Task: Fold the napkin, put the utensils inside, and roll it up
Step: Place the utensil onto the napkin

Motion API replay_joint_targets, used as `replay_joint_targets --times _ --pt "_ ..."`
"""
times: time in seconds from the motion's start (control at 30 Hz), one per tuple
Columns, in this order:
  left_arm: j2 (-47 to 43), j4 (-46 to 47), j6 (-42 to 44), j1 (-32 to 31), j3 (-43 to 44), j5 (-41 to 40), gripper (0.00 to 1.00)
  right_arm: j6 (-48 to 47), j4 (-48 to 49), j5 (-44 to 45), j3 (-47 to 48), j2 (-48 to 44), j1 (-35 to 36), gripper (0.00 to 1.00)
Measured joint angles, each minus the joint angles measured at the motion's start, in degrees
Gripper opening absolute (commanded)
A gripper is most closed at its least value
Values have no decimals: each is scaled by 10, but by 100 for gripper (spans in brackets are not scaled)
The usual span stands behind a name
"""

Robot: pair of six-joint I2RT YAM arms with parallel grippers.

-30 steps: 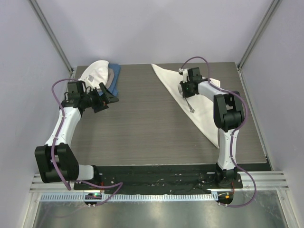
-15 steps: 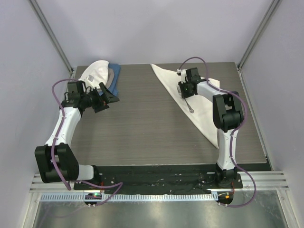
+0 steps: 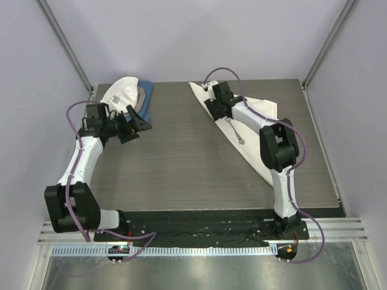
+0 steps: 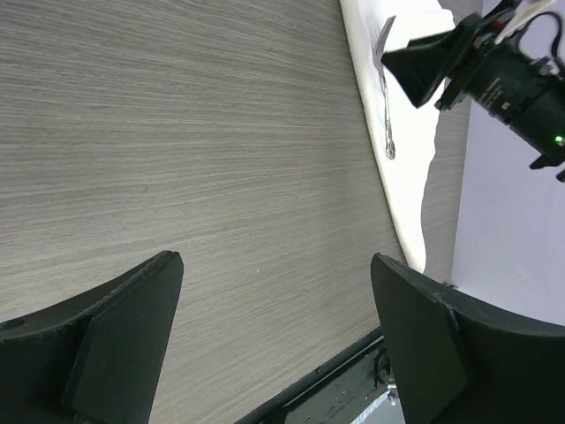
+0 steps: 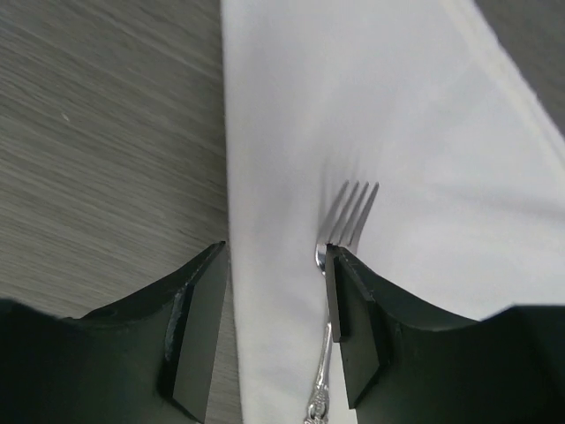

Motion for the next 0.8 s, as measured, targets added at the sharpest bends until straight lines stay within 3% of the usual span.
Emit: replay_joint_targets --times 0.13,0.37,0.5,0.8 --pt "0 0 0 0 0 0 93 -7 14 22 68 22 33 49" --pt "0 0 0 0 0 0 93 -26 26 53 166 126 50 47" --pt "0 0 0 0 0 0 93 -30 22 71 185 172 53 45" --pt "2 0 0 0 0 0 93 -43 24 93 200 176 60 36"
